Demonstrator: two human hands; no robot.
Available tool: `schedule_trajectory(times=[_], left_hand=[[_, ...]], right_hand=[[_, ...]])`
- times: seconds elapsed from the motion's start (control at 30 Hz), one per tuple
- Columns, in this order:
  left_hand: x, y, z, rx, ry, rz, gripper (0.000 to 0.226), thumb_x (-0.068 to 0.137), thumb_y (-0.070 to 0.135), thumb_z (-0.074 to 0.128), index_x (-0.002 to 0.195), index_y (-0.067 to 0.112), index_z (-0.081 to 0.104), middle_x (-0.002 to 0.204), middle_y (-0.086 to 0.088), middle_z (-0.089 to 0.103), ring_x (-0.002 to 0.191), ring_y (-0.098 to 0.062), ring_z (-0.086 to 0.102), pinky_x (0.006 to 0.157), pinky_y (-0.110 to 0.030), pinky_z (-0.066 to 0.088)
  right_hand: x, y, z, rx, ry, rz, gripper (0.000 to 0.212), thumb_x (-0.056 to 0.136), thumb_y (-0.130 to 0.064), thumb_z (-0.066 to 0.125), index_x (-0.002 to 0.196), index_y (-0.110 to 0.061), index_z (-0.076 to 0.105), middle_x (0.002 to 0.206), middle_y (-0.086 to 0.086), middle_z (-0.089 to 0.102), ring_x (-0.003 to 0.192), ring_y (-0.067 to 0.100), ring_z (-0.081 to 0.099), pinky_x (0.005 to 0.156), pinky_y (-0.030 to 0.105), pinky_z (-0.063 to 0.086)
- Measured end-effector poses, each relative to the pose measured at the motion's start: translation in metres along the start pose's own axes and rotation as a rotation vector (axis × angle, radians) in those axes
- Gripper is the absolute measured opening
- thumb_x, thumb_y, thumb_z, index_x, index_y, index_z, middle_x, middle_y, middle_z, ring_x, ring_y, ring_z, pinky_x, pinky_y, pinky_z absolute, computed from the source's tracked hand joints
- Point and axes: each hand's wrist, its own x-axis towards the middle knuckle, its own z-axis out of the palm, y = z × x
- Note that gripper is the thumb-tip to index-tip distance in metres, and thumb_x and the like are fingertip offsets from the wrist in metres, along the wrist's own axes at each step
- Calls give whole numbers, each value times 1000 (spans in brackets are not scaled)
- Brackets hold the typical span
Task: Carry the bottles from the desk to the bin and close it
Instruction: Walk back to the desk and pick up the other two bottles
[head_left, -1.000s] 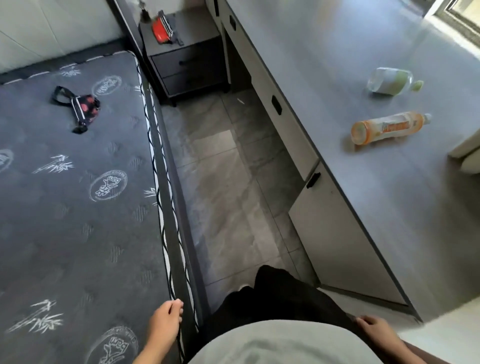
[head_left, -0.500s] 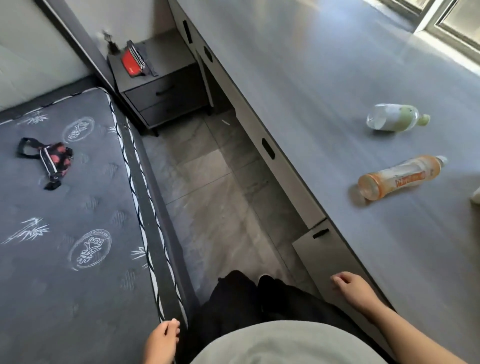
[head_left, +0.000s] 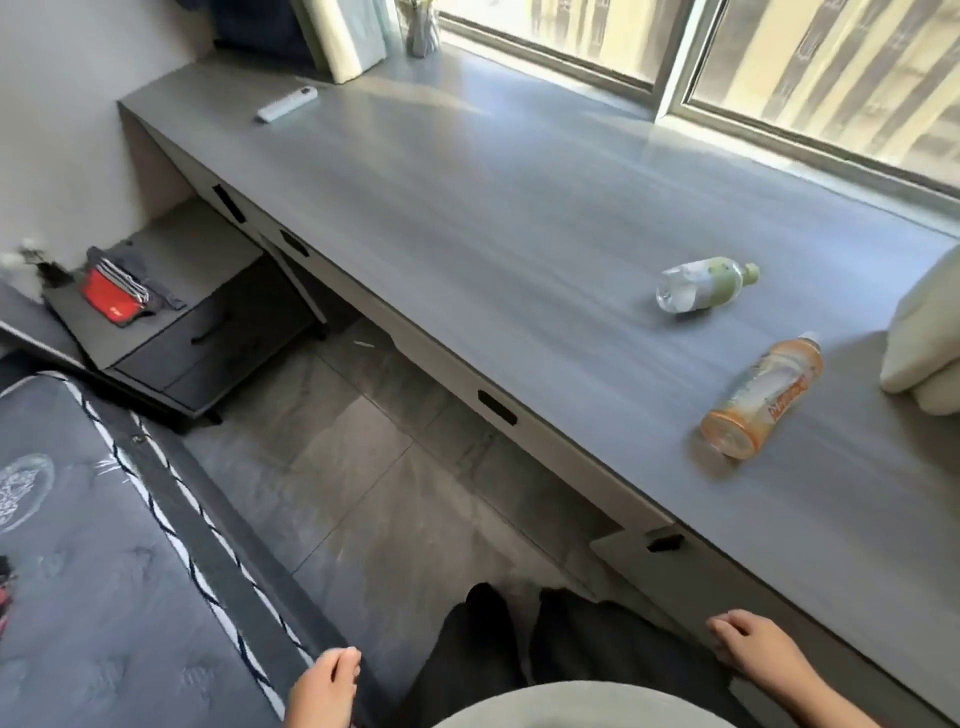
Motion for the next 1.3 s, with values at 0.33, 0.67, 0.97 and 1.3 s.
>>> schedule_trajectory(times=[0.33,0.67,0.97,1.3], left_hand=[[43,195,29,263,-255,480,24,92,15,49,74,27,61,84,-2,68,88,-25,63,75,-31,41],[16,384,121,371,-335,975,22,93,25,48,96,15,67,93,4,62,88,-14,56,75,-23,39],[10,478,215,613,-418,1090,50,88,41,53,130,14,46,136,-1,48,127,-19,43,99,-34,39],[16,535,301,899,-385,1222,96,75,56,62,146,9,16,155,-11,21,143,-26,19,114,-39,24]], right_hand=[[9,-58,-31,448,199,-67,15,95,-13,48,93,-14,63,87,3,67,78,18,66,69,30,47],[59,-107,-130,742,498,-59,22,91,-20,55,109,-8,59,103,13,65,93,28,62,82,36,45],[97,-133,-148,650,503,224,74,79,-48,64,135,-5,39,134,16,49,122,31,48,98,40,40],[126,-144,-145,548,467,476,97,63,-67,66,134,-10,35,138,12,49,123,32,50,94,42,44]])
